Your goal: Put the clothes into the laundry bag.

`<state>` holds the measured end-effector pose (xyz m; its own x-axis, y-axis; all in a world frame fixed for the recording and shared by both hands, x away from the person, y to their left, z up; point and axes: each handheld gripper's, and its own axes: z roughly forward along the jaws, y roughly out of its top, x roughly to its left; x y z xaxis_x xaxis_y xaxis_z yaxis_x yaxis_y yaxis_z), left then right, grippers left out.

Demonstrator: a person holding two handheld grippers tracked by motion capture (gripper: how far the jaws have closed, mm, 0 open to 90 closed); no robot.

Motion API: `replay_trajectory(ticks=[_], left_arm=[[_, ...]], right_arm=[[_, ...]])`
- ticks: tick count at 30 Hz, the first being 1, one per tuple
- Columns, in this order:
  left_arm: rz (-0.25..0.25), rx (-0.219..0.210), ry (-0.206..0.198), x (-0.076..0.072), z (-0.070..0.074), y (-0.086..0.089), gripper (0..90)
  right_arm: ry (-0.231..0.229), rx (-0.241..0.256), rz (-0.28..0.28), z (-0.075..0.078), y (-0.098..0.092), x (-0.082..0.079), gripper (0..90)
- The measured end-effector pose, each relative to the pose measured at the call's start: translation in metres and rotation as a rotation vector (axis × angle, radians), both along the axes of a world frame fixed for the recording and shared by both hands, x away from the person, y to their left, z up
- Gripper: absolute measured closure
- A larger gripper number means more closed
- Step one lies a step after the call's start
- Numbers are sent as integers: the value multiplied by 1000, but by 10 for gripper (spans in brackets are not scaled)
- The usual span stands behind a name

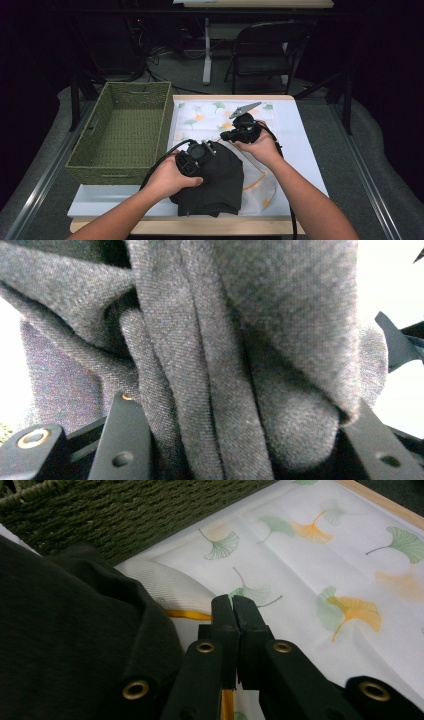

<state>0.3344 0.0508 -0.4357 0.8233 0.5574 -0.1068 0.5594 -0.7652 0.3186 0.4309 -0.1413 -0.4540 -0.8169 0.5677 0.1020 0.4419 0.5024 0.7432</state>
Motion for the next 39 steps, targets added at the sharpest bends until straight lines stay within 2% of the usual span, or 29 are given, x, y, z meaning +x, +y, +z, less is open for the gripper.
replay_trajectory(ticks=[8,14,21,23,24,26,30,34,39], left_arm=[[27,16,-1,3,-17,0,523],[51,8,10,7,-30,0,519],[51,9,14,7,-32,0,517],[55,11,9,8,-37,-1,503],[55,11,9,8,-37,-1,503],[58,16,23,12,-45,-2,486],[49,39,8,13,-52,-4,474],[62,34,6,13,-55,-4,462],[83,8,36,15,-59,-2,412]], right_arm=[[-4,17,24,7,5,-6,889],[-11,39,44,16,10,-11,891],[-19,52,54,19,12,-15,891],[-19,52,54,19,12,-15,891],[-35,76,64,28,11,-20,891],[-46,76,70,31,13,-22,896],[-51,65,74,30,14,-23,896],[-50,70,69,29,13,-23,895],[-52,70,67,28,13,-23,896]])
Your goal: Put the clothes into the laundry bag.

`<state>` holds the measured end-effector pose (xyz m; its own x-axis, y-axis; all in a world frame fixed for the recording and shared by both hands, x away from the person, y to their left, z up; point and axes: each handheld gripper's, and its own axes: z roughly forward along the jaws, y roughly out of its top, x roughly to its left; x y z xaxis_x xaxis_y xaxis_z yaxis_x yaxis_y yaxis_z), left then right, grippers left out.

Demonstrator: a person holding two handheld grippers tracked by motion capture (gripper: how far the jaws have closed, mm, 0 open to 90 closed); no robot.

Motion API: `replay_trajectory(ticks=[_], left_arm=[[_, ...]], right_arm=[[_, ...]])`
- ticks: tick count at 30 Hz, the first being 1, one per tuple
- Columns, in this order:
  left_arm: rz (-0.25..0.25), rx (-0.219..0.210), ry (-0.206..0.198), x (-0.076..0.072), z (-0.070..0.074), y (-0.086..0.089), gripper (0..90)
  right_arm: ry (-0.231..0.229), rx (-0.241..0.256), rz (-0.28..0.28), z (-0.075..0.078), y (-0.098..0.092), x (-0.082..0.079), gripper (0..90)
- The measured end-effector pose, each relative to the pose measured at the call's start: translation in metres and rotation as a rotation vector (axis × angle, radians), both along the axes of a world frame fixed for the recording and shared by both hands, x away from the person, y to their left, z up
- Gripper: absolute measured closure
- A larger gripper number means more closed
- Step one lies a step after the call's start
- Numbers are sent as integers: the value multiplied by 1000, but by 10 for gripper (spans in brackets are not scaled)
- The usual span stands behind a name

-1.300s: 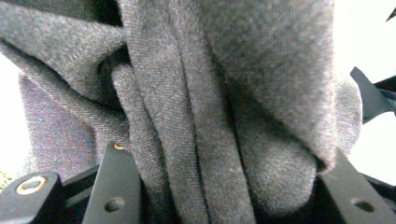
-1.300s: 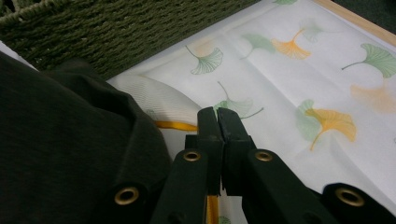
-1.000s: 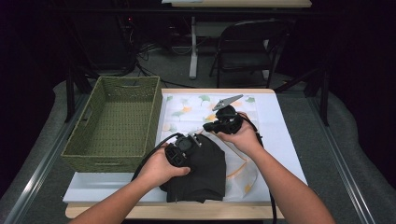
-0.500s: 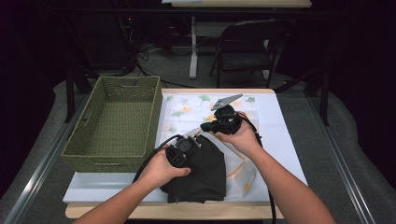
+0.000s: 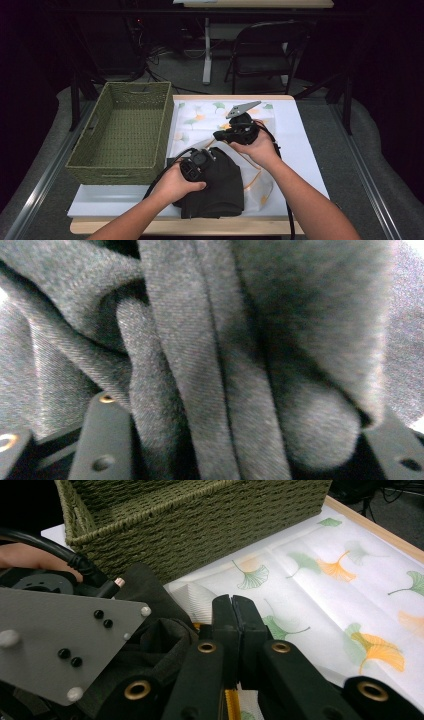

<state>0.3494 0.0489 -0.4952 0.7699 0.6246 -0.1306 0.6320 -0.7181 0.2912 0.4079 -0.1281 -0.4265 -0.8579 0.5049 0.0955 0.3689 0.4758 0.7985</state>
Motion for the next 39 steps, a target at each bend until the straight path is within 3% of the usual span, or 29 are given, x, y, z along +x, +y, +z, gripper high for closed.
replay_trajectory(ticks=[10,18,22,26,30,39], left_arm=[[-7,-43,-13,-2,2,4,278],[-5,-120,-39,-10,8,14,247],[-21,-121,-34,-11,6,17,304],[-27,-127,-55,-9,3,19,375],[-40,-133,-79,-10,0,21,394],[-20,-109,-78,-10,2,17,432]], right_arm=[[-1,-5,-5,-3,-1,2,895],[2,0,-9,-6,-4,2,895],[1,5,-10,-6,-5,1,896],[-1,3,-8,-5,-4,0,895],[-2,9,-2,-5,-3,-2,895],[-12,25,13,1,3,-6,895]])
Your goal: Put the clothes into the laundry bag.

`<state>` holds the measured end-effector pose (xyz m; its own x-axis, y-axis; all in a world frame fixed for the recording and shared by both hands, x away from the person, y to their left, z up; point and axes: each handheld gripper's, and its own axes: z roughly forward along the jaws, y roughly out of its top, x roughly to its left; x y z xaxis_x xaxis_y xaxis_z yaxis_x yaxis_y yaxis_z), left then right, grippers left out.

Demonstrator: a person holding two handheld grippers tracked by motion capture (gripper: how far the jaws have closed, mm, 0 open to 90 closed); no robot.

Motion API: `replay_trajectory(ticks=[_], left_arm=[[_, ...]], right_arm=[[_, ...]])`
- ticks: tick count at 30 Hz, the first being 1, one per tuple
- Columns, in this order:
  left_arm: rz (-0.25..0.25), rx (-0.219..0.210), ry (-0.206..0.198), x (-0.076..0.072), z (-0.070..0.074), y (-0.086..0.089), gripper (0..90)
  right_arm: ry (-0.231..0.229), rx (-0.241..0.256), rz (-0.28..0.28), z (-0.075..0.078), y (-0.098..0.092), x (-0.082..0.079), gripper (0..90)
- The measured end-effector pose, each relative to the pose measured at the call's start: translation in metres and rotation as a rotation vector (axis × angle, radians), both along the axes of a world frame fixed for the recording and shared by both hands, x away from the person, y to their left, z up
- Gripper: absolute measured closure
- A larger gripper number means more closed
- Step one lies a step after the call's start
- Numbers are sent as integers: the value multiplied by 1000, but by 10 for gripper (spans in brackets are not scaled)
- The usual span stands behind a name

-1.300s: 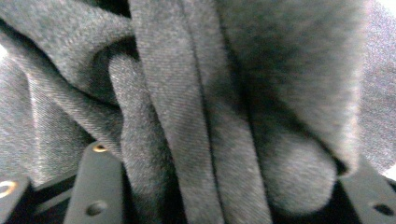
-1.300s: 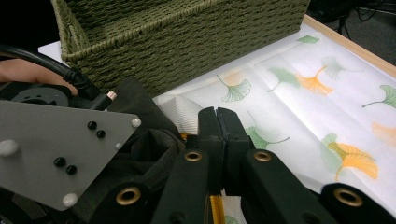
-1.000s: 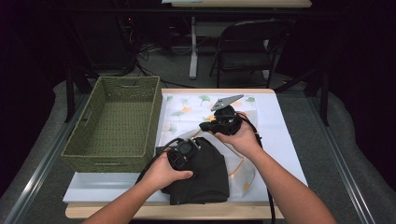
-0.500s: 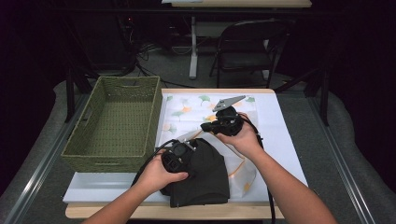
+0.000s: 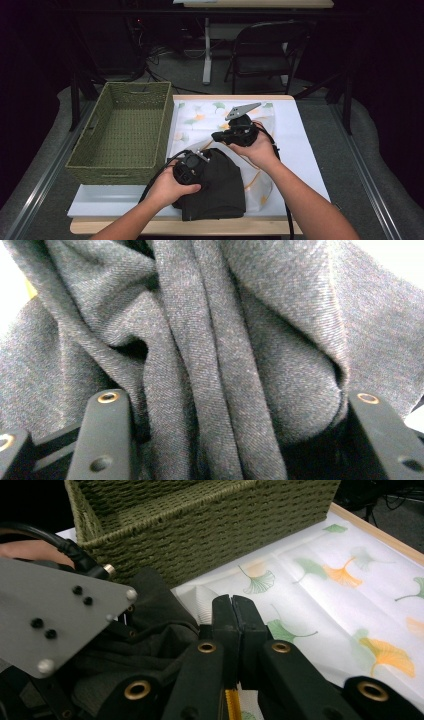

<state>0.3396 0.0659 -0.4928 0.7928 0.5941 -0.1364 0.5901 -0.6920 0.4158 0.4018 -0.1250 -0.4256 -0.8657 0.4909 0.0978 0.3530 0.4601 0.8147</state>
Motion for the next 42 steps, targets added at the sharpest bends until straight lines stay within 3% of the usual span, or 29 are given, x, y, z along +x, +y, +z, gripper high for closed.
replay_trajectory(ticks=[9,15,20,23,27,32,34,38,41,42], left_arm=[[43,-51,53,8,5,5,527],[46,-61,45,15,16,3,551],[83,-114,58,23,25,4,552],[100,-115,65,26,29,4,551],[127,-110,46,29,27,0,545],[147,-97,13,35,15,-5,479],[155,-94,46,37,8,-8,419],[161,-119,46,35,7,-7,331],[156,-94,45,32,10,-7,271],[148,-62,29,31,12,-8,260]], right_arm=[[-5,2,24,5,4,-8,896],[-1,16,28,3,3,-9,896],[2,39,24,6,0,-9,897],[-2,42,26,7,0,-10,897],[-4,41,27,6,0,-11,897],[2,25,26,0,2,-11,897],[8,11,22,-4,3,-11,897],[10,11,15,-7,-1,-10,897],[14,15,7,-8,-3,-9,897],[12,15,6,-8,-4,-9,897]])
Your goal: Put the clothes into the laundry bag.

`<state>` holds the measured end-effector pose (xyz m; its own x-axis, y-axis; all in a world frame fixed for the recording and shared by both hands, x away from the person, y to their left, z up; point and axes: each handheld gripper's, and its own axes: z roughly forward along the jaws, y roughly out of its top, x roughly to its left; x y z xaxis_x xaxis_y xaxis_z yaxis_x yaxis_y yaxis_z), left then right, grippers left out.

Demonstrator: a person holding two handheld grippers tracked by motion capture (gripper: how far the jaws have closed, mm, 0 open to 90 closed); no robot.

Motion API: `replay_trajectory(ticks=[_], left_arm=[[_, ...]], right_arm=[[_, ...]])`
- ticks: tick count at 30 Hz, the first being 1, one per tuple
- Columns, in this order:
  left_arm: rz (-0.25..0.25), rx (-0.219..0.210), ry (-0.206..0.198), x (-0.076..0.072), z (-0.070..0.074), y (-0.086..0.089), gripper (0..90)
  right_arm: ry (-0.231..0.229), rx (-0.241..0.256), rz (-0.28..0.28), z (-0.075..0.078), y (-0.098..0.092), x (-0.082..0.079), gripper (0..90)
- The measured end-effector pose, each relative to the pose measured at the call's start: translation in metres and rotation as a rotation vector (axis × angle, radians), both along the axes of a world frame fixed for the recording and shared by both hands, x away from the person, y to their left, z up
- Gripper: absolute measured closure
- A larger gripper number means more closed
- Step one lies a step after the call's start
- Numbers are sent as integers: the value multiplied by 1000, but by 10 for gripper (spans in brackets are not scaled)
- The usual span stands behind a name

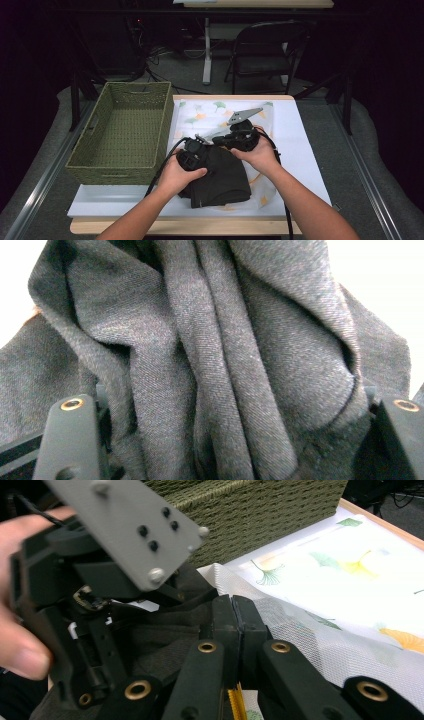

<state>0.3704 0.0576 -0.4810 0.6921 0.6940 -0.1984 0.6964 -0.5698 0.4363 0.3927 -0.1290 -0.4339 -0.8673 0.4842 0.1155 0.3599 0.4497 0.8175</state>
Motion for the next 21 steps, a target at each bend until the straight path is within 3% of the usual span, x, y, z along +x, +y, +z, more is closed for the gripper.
replay_trajectory(ticks=[2,5,10,16,21], left_arm=[[-7,18,-25,-4,4,0,243],[2,-5,-39,-10,11,2,242],[4,-25,-26,-16,14,10,217],[-11,5,-33,-24,10,19,192],[-5,-12,-6,-29,1,25,180]], right_arm=[[1,1,-1,0,-1,1,897],[3,2,-6,-1,-1,1,897],[8,4,-11,-3,-3,2,897],[10,6,-13,-5,-4,3,896],[11,7,-14,-4,-4,3,897]])
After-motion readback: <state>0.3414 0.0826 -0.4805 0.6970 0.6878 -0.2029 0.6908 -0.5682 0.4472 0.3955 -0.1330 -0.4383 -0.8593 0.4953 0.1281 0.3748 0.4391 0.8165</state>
